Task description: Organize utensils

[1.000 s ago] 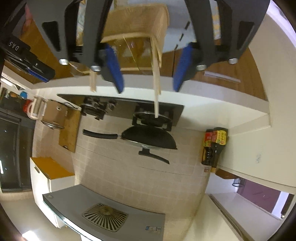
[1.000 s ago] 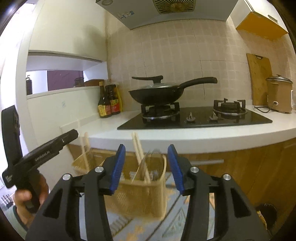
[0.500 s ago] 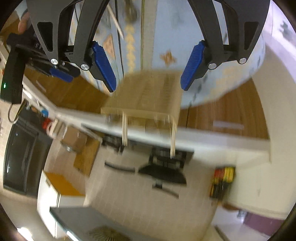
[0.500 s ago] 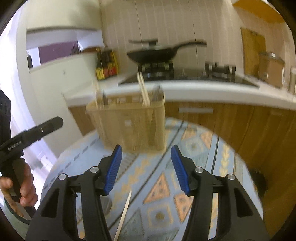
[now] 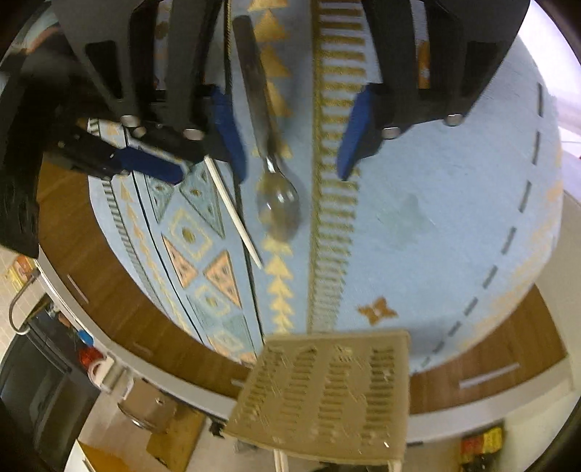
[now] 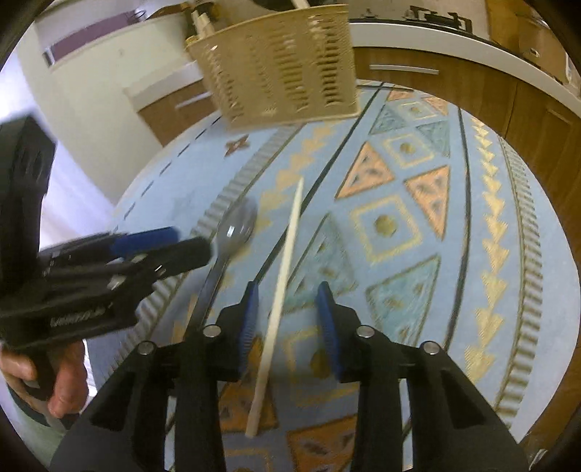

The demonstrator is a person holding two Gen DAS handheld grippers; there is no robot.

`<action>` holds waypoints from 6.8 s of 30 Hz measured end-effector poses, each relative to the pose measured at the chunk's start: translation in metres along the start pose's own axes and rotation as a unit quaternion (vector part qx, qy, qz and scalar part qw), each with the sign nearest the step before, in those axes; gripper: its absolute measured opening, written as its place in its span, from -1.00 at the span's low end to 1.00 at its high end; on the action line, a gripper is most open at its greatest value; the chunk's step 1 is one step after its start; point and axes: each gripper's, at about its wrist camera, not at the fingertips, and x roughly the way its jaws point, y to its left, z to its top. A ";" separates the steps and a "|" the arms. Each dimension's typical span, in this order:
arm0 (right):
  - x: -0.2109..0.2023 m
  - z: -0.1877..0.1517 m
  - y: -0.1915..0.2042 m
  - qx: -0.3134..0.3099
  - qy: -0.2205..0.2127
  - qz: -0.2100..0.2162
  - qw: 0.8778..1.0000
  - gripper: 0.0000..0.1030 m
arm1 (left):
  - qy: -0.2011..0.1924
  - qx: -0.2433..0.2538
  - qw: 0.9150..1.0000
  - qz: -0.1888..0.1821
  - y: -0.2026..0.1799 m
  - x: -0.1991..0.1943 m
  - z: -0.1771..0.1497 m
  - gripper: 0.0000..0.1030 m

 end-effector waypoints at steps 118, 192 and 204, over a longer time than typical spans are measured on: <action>-0.040 0.215 -0.036 -0.059 -0.349 -0.006 0.935 -0.11 | -0.404 -0.034 0.913 0.032 0.055 -0.066 0.173 0.29; 0.000 0.062 -0.015 -0.066 -0.201 -0.103 0.972 0.66 | -0.305 -0.053 0.930 0.198 0.017 -0.053 0.010 0.85; 0.001 0.063 -0.016 -0.066 -0.200 -0.103 0.972 0.66 | -0.301 -0.057 0.932 0.196 0.019 -0.052 0.011 0.85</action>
